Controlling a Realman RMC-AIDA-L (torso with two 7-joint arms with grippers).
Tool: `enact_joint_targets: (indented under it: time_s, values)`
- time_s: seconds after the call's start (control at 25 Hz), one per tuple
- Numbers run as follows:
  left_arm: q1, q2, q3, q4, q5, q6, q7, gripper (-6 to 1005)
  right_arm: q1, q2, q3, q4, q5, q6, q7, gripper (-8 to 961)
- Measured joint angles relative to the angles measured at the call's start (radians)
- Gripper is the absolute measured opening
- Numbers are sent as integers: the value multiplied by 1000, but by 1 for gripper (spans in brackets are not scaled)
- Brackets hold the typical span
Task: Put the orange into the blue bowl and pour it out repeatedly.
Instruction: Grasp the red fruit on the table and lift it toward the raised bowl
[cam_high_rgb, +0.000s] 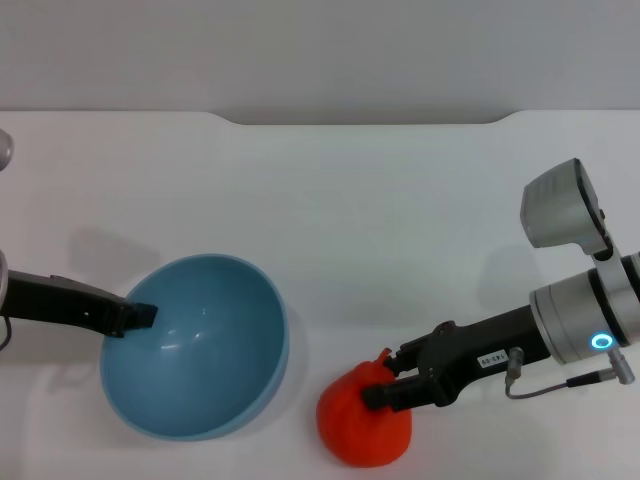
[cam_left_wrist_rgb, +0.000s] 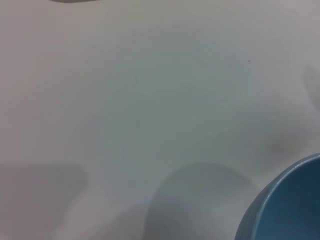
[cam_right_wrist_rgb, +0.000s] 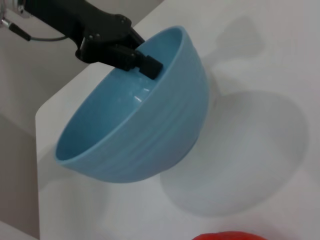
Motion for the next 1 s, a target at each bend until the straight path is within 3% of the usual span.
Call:
enact_joint_targets:
  time_s: [0.08,0.28,0.56,0.72,0.76,0.84,0.92,1.0]
  values:
    - [0,0,3,0,0,0,0,17,1,-2,2,-1,0,-1,0,607]
    - [-3,-1,10,0,0,0,0,23,-13,-5,8,-19,0,-7,2,390]
    - [-13,-2,13,-7,0,-4,0,32,-36,-8,10,-56,10,-30,3,204]
    - [-29,-2,32,-21,1,-8,0,36,-115,-11,42,-216,11,-126,6,169]
    - [-40,-1,58,-26,1,-14,-2,38,-167,-10,95,-338,14,-189,7,163]
    - [-47,-2,76,-29,2,-19,-6,40,-186,-10,118,-387,21,-218,7,150]
    - [-64,-2,120,-35,2,-36,-19,42,-243,-11,184,-526,93,-313,7,137]
    - [-81,-1,166,-42,2,-56,-33,45,-255,-11,201,-557,126,-333,7,124]
